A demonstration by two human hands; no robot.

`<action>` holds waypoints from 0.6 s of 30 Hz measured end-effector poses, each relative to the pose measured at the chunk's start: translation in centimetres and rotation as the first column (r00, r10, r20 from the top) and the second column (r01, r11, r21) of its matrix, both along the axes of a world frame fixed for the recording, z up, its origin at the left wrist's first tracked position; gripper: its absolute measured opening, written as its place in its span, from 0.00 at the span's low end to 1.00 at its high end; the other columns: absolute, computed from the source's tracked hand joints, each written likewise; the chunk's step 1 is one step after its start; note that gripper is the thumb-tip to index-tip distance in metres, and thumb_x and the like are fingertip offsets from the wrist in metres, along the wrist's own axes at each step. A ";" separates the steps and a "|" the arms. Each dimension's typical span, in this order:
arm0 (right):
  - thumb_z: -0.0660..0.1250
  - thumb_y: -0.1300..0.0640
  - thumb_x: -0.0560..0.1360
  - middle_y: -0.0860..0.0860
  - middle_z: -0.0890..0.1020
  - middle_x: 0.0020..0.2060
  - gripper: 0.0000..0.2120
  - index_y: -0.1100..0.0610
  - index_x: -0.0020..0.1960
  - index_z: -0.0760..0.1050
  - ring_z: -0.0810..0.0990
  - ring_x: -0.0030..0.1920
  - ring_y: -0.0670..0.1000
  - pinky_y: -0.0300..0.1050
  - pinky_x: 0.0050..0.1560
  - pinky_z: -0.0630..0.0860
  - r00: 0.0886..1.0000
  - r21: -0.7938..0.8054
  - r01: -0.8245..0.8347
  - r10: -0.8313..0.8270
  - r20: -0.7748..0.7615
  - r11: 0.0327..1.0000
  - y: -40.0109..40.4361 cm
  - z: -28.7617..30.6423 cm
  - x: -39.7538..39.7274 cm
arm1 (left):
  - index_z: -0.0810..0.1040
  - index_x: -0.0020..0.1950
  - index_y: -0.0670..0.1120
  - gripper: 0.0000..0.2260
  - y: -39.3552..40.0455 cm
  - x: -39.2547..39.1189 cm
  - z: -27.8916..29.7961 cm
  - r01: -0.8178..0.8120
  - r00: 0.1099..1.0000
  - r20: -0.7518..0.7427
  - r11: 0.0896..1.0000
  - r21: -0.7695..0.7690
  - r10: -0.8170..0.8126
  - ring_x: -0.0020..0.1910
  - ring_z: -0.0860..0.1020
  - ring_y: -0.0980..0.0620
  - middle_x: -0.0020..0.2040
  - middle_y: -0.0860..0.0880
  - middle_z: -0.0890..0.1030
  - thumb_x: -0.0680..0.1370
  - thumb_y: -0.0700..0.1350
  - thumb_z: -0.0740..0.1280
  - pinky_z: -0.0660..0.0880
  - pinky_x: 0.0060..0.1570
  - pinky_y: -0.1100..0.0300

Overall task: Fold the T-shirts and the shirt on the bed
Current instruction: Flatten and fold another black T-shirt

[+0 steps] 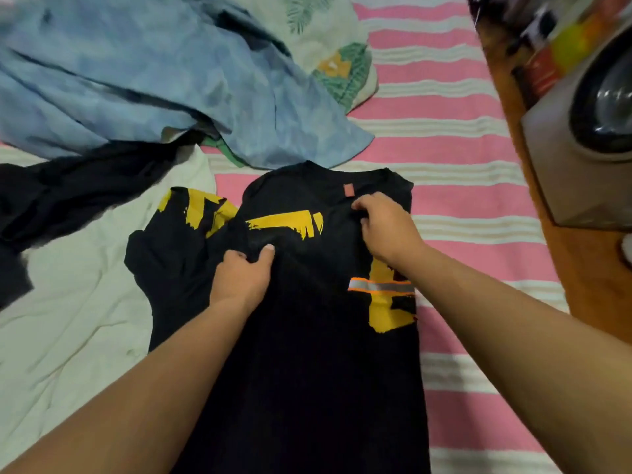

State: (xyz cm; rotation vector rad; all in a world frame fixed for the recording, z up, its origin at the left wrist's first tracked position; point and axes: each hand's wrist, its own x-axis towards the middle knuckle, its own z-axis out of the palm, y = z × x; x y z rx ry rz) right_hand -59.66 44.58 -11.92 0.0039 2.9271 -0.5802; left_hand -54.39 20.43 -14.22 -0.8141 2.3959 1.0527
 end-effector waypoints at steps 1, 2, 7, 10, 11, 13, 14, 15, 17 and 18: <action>0.62 0.62 0.80 0.53 0.76 0.64 0.18 0.53 0.68 0.74 0.77 0.61 0.59 0.52 0.61 0.74 0.999 0.029 -0.040 0.039 0.038 0.999 -0.5 -0.9 -1.7 | 0.72 0.66 0.44 0.30 0.3 -0.4 -0.7 0.004 1.000 0.003 1.000 0.003 -0.004 0.61 0.75 0.41 0.63 0.43 0.75 0.77 0.68 0.63 0.72 0.56 0.50; 0.63 0.61 0.80 0.54 0.74 0.67 0.19 0.53 0.71 0.72 0.76 0.64 0.59 0.53 0.63 0.73 0.994 0.065 -0.076 0.070 0.083 0.995 -0.9 -1.7 -3.1 | 0.73 0.63 0.45 0.29 0.5 -0.6 -1.3 0.032 0.999 0.004 0.999 -0.015 -0.032 0.59 0.75 0.42 0.61 0.44 0.75 0.75 0.68 0.65 0.74 0.57 0.48; 0.65 0.55 0.80 0.55 0.76 0.57 0.08 0.54 0.58 0.75 0.78 0.52 0.61 0.55 0.51 0.76 0.981 0.275 -0.160 0.121 0.153 0.948 -1.6 -3.3 -6.8 | 0.75 0.46 0.50 0.16 0.0 0.3 -2.3 0.219 0.975 -0.029 0.976 -0.011 -0.219 0.51 0.75 0.48 0.50 0.49 0.73 0.76 0.63 0.69 0.77 0.53 0.47; 0.61 0.54 0.82 0.55 0.74 0.52 0.06 0.56 0.56 0.73 0.77 0.40 0.63 0.51 0.35 0.67 0.968 0.313 -0.206 0.241 -0.075 0.927 -2.1 -2.7 -6.8 | 0.75 0.42 0.44 0.13 -1.3 1.0 -2.1 0.209 0.978 -0.034 0.976 0.063 -0.207 0.39 0.76 0.52 0.42 0.49 0.77 0.80 0.52 0.68 0.73 0.37 0.59; 0.60 0.53 0.83 0.54 0.73 0.52 0.08 0.56 0.57 0.72 0.76 0.39 0.62 0.50 0.34 0.64 0.946 0.287 -0.265 0.305 -0.107 0.921 -2.2 -2.5 -6.6 | 0.75 0.42 0.41 0.13 -1.8 1.3 -1.9 0.169 0.986 -0.005 0.981 0.097 -0.169 0.34 0.75 0.53 0.38 0.48 0.77 0.81 0.49 0.67 0.69 0.32 0.61; 0.57 0.51 0.84 0.52 0.74 0.54 0.10 0.53 0.62 0.71 0.77 0.40 0.62 0.51 0.35 0.68 0.916 0.236 -0.364 0.393 -0.085 0.901 -1.6 -2.8 -6.6 | 0.73 0.41 0.41 0.13 -2.6 1.7 -1.5 0.129 0.987 0.071 0.975 0.181 -0.144 0.31 0.73 0.52 0.34 0.48 0.75 0.81 0.47 0.67 0.68 0.30 0.60; 0.56 0.52 0.83 0.52 0.75 0.56 0.12 0.51 0.64 0.70 0.78 0.42 0.62 0.53 0.38 0.72 0.930 0.221 -0.342 0.363 -0.059 0.913 -0.8 -3.1 -7.0 | 0.74 0.42 0.42 0.12 -2.8 1.5 -1.2 0.111 0.984 0.111 0.964 0.242 -0.141 0.33 0.75 0.52 0.35 0.48 0.77 0.81 0.48 0.68 0.70 0.32 0.59; 0.56 0.55 0.81 0.52 0.75 0.58 0.13 0.51 0.65 0.69 0.79 0.47 0.63 0.55 0.43 0.74 0.956 0.227 -0.274 0.291 -0.042 0.934 0.2 -3.0 -7.5 | 0.76 0.45 0.43 0.11 -3.0 1.2 -0.9 0.065 0.981 0.153 0.947 0.315 -0.118 0.37 0.78 0.52 0.39 0.49 0.80 0.80 0.50 0.68 0.73 0.35 0.58; 0.59 0.61 0.76 0.53 0.76 0.60 0.19 0.52 0.66 0.70 0.77 0.54 0.63 0.55 0.49 0.74 0.993 0.276 -0.114 0.120 -0.004 0.954 3.0 -2.8 -8.6 | 0.80 0.52 0.48 0.14 -3.1 0.0 -0.3 -0.077 0.963 0.265 0.893 0.444 -0.049 0.45 0.81 0.49 0.48 0.48 0.84 0.79 0.58 0.69 0.76 0.42 0.56; 0.60 0.63 0.74 0.54 0.77 0.60 0.21 0.52 0.65 0.72 0.76 0.56 0.63 0.54 0.51 0.73 0.997 0.316 -0.082 0.076 0.032 0.945 4.3 -2.7 -9.2 | 0.81 0.55 0.50 0.17 -3.2 -0.6 -0.3 -0.125 0.951 0.306 0.866 0.483 -0.033 0.48 0.81 0.47 0.49 0.47 0.85 0.77 0.62 0.69 0.76 0.46 0.54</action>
